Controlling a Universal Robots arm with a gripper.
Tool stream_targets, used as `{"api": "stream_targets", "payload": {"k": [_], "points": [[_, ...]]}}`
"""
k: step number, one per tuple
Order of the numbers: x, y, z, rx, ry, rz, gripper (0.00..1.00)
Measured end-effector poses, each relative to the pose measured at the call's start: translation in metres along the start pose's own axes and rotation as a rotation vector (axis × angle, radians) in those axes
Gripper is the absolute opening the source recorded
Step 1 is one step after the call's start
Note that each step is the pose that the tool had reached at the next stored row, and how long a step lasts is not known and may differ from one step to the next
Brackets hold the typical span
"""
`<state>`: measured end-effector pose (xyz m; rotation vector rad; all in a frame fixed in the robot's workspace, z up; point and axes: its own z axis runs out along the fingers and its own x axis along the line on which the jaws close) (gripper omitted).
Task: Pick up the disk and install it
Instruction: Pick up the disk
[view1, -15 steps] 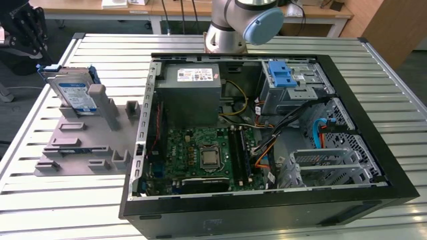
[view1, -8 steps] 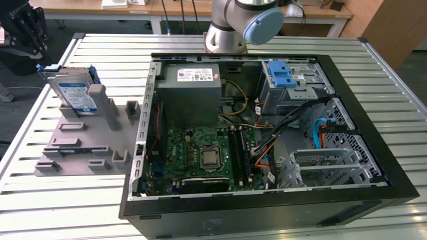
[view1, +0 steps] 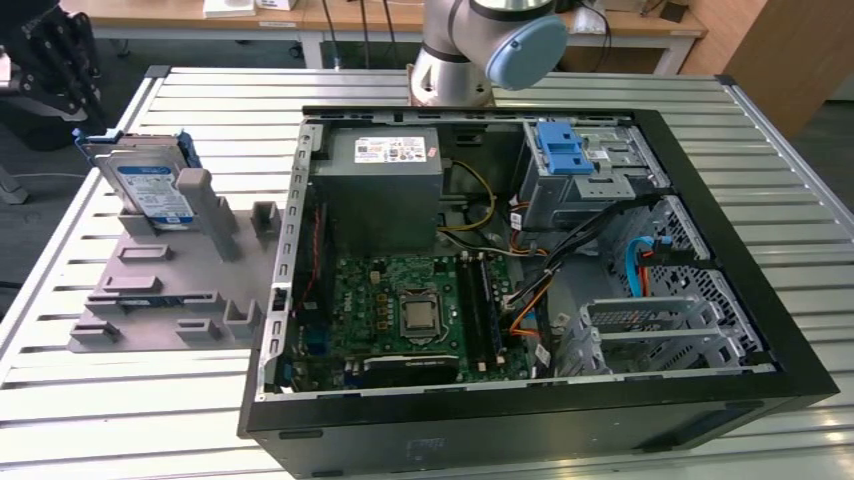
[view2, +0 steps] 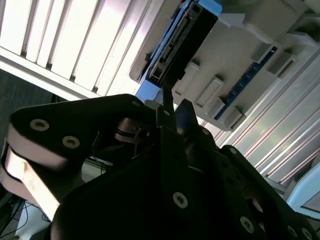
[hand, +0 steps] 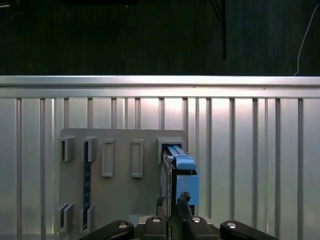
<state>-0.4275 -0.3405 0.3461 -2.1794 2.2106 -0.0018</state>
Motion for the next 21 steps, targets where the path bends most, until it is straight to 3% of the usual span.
{"api": "stream_targets", "payload": {"k": [1, 2, 4, 9, 13, 21], "points": [[0.0000, 0.0004, 0.0007, 0.0079, -0.0001, 0.000, 0.23], [0.0000, 0.0005, 0.0019, 0.0099, -0.0004, 0.000, 0.29], [-0.0009, 0.0013, 0.0043, 0.0064, 0.0000, 0.000, 0.41], [-0.0014, 0.0015, 0.0081, -0.0323, 0.0004, 0.004, 0.59], [-0.0015, 0.0016, 0.0127, -0.0335, -0.0024, 0.004, 0.59], [-0.0019, 0.0016, 0.0130, -0.0330, -0.0026, 0.004, 0.59]]}}
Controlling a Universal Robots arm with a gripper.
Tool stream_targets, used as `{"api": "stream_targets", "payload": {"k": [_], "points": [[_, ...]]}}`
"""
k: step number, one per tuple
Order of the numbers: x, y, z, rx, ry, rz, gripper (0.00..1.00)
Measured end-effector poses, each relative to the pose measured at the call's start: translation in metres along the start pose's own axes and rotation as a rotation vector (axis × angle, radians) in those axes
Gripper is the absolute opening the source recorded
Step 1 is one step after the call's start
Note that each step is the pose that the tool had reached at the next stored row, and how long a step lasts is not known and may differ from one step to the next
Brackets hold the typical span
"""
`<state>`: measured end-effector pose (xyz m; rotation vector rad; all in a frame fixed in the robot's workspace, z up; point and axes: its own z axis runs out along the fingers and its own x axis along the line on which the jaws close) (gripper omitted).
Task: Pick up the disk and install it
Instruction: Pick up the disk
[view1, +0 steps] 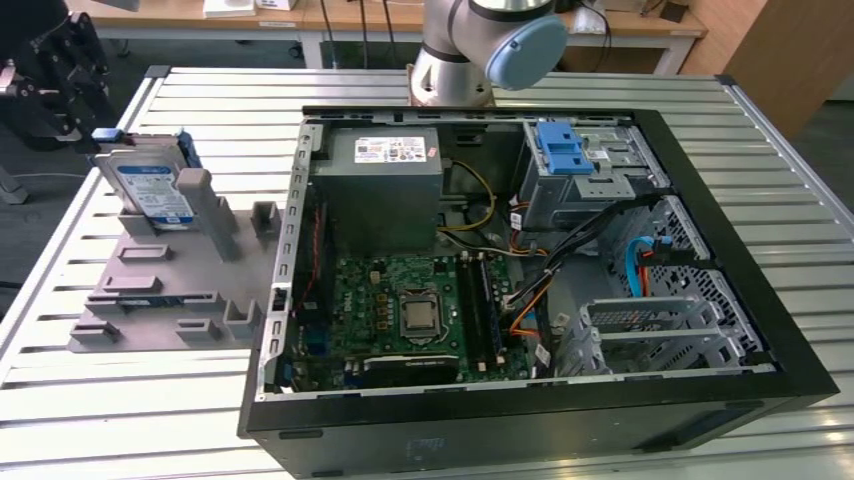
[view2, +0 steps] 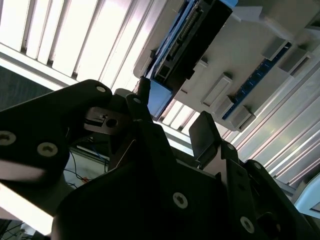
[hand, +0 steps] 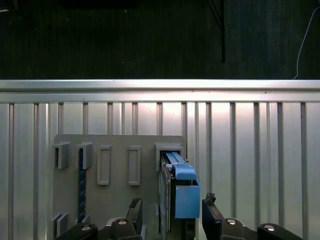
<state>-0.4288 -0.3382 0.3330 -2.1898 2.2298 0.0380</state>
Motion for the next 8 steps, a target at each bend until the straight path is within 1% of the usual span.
{"api": "stream_targets", "payload": {"k": [3, 6, 8], "points": [[-0.0001, 0.0000, 0.0000, 0.0001, 0.0000, 0.000, 0.59], [-0.0017, 0.0001, 0.0002, 0.0001, 0.0000, 0.000, 0.59], [-0.0021, 0.0002, 0.0013, 0.0005, -0.0001, 0.000, 0.59]]}}
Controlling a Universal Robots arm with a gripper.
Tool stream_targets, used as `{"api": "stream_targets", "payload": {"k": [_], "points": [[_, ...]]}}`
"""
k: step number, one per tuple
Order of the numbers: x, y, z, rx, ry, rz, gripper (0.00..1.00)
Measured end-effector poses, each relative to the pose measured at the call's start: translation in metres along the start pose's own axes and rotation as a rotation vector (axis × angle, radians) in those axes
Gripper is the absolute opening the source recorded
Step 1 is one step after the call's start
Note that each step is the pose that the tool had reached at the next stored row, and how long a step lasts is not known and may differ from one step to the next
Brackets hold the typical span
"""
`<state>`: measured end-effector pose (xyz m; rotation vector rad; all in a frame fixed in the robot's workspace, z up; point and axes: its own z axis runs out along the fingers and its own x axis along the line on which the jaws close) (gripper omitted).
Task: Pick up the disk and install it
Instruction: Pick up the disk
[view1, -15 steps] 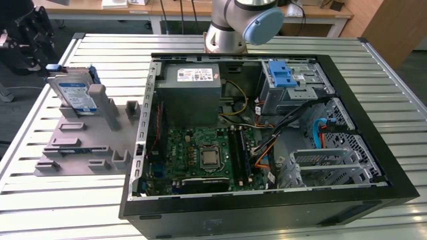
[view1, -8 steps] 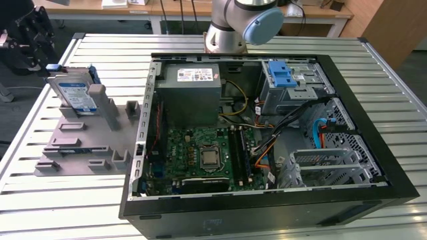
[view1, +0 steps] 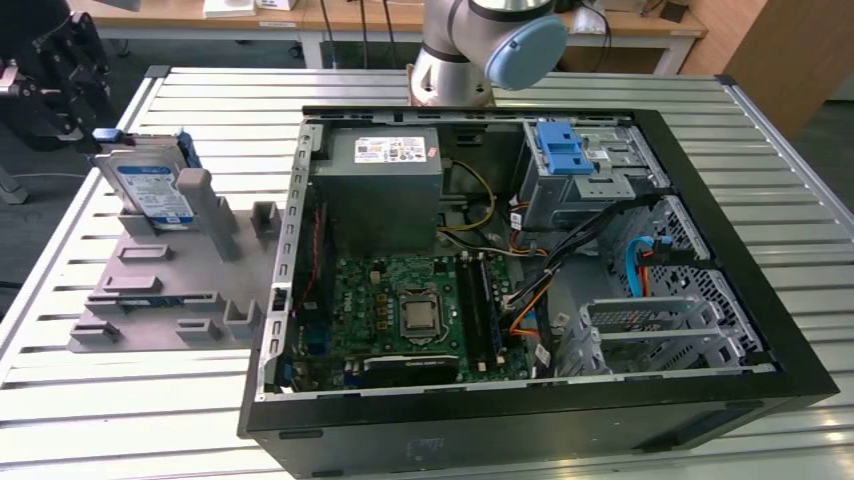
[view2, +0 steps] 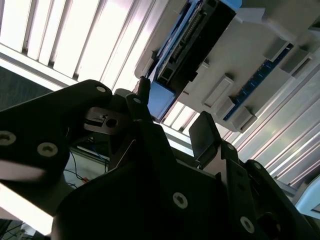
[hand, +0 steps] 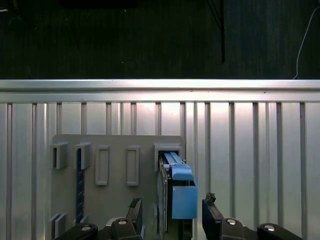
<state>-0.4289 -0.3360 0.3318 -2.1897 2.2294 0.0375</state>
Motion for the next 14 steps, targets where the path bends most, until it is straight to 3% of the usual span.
{"api": "stream_targets", "payload": {"k": [9, 14], "points": [[-0.0003, 0.0004, 0.0072, -0.0006, -0.0010, 0.000, 0.59], [-0.0003, 0.0004, 0.0079, -0.0006, -0.0011, 0.000, 0.59]]}}
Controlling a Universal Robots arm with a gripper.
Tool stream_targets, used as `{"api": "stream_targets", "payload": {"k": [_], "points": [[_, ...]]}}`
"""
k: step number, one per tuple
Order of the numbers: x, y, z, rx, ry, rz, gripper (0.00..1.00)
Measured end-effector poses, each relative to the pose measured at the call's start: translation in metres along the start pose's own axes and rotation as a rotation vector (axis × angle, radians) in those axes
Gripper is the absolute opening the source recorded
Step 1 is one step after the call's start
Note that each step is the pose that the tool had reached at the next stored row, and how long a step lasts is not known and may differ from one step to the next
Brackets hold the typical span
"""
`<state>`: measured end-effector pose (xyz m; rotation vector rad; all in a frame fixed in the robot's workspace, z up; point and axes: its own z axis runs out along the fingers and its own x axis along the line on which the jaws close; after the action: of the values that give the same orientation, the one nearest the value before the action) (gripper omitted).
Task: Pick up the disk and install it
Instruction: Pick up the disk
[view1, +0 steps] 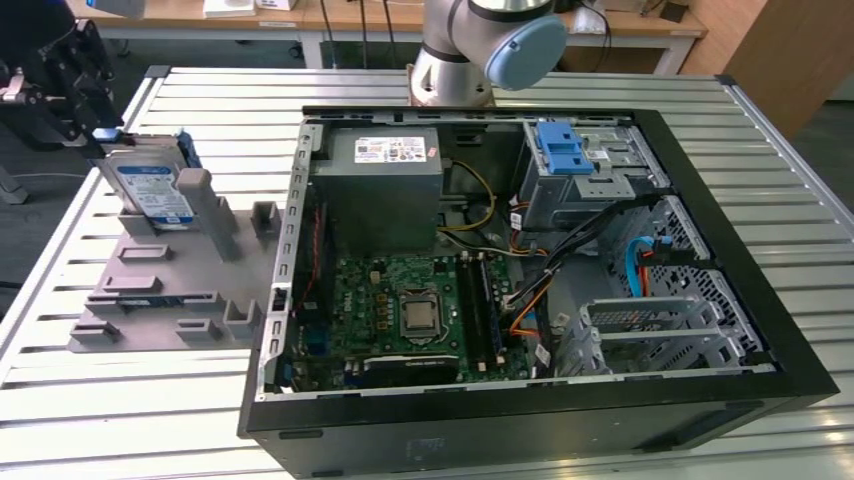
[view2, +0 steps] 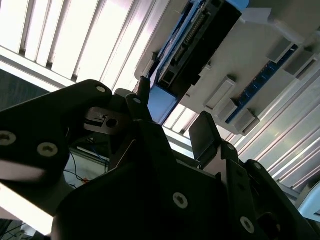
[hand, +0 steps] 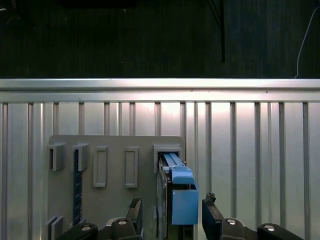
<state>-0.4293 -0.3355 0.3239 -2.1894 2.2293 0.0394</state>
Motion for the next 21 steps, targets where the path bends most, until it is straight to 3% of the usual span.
{"api": "stream_targets", "payload": {"k": [7, 11, 17, 21], "points": [[-0.0008, 0.0013, 0.0019, 0.0001, 0.0000, 0.000, 0.59], [-0.0050, 0.0026, 0.0049, -0.0003, -0.0001, 0.000, 0.59], [-0.0061, 0.0068, 0.0152, -0.0013, 0.0000, 0.000, 0.59], [-0.0065, 0.0064, 0.0220, -0.0101, 0.0002, 0.000, 0.59]]}}
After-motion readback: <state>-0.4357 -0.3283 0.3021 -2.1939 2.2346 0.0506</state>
